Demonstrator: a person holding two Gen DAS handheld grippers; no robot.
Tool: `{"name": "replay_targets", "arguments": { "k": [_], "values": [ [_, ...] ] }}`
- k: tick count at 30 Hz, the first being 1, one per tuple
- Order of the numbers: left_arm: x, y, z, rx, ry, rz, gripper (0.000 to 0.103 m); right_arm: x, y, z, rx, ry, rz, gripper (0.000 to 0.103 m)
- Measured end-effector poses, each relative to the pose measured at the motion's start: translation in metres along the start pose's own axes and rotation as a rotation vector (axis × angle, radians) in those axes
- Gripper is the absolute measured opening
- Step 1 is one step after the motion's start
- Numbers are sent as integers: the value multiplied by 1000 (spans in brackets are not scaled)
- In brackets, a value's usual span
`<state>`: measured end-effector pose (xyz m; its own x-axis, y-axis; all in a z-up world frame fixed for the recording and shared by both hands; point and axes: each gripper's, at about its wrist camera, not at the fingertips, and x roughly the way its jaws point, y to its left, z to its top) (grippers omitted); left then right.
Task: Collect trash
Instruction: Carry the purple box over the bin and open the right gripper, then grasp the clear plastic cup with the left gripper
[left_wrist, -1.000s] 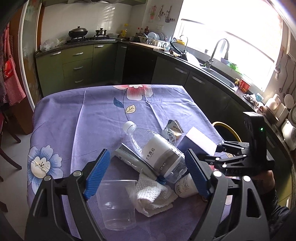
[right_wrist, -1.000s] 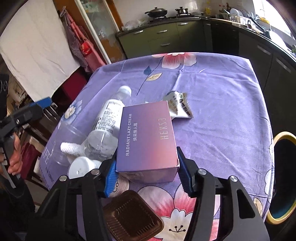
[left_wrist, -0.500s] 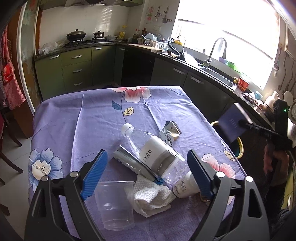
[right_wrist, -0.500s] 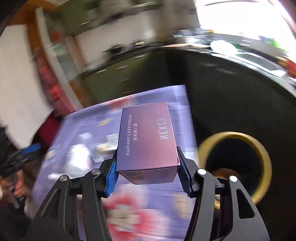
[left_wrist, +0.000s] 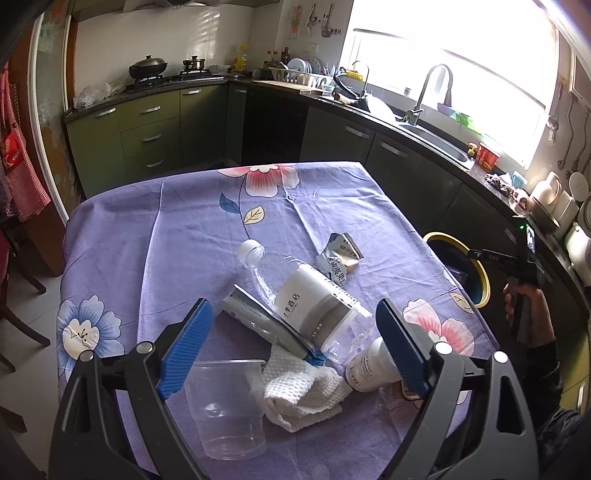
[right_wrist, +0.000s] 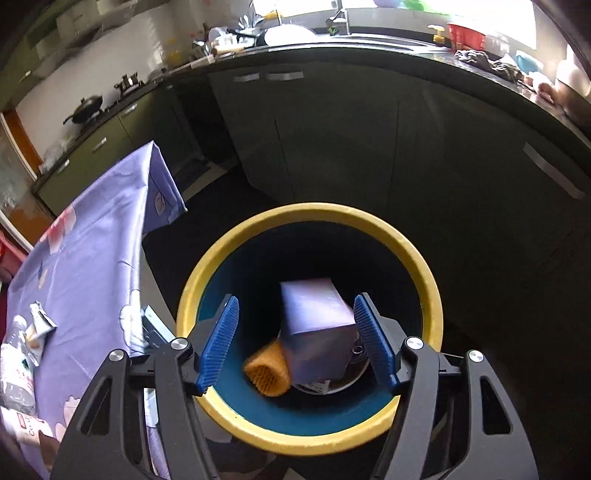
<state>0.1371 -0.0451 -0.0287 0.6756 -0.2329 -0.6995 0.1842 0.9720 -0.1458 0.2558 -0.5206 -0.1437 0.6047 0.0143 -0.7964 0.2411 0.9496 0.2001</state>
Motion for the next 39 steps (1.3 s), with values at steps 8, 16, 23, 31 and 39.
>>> {"name": "replay_targets", "arguments": {
  "k": [8, 16, 23, 31, 39],
  "values": [
    [6, 8, -11, -7, 58, 4, 88, -41, 14, -17, -32, -70, 25, 72],
    [16, 31, -38, -10, 161, 63, 88, -73, 35, -42, -79, -86, 70, 74],
    [20, 43, -59, -10, 233, 106, 86, -73, 45, -48, -102, -72, 102, 74],
    [36, 42, -70, 43, 317, 187, 79, -68, 51, -50, -117, -43, 138, 74],
    [34, 56, -72, 68, 344, 230, 78, -64, 50, -50, -113, -27, 142, 75]
  ]
}}
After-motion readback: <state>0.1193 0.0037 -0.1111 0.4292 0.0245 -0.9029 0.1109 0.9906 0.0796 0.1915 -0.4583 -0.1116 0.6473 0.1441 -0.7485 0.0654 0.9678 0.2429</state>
